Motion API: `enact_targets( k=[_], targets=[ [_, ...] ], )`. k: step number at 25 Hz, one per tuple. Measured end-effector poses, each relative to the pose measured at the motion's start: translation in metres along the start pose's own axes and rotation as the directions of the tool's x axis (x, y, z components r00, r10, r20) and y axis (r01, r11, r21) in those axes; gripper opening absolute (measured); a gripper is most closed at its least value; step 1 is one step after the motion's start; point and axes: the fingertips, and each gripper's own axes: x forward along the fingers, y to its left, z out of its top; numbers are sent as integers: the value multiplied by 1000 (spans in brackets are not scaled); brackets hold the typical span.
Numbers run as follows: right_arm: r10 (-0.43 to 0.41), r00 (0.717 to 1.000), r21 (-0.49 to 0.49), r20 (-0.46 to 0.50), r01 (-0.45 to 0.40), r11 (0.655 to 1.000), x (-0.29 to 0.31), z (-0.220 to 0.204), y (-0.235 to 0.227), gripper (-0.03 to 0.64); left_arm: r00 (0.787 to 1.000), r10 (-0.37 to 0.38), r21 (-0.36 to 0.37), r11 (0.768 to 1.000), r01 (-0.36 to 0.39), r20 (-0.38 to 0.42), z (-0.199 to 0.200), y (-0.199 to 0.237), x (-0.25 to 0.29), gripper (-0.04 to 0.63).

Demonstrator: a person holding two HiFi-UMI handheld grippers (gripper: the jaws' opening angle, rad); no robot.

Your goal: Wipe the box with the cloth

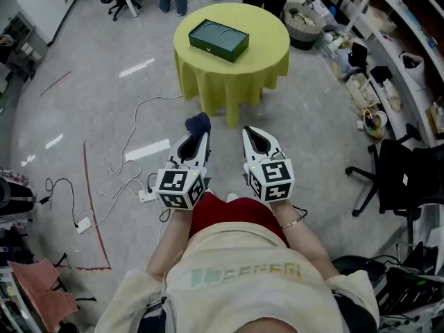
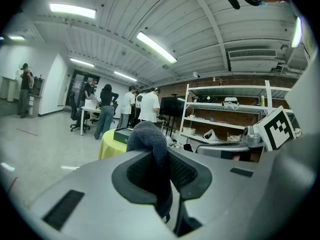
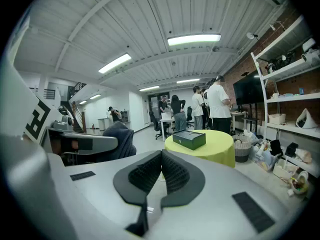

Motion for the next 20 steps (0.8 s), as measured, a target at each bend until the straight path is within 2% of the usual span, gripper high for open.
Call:
enact_targets(
  k=[12, 20],
  targets=[
    [37, 997, 102, 70, -44, 994, 1, 1, -13, 38, 999, 24, -1, 1000, -24, 43, 6, 10, 2, 66],
    [37, 998, 129, 59, -45, 991, 41, 8, -26, 38, 998, 56, -25, 998, -56, 33, 8, 49, 28, 66]
  ],
)
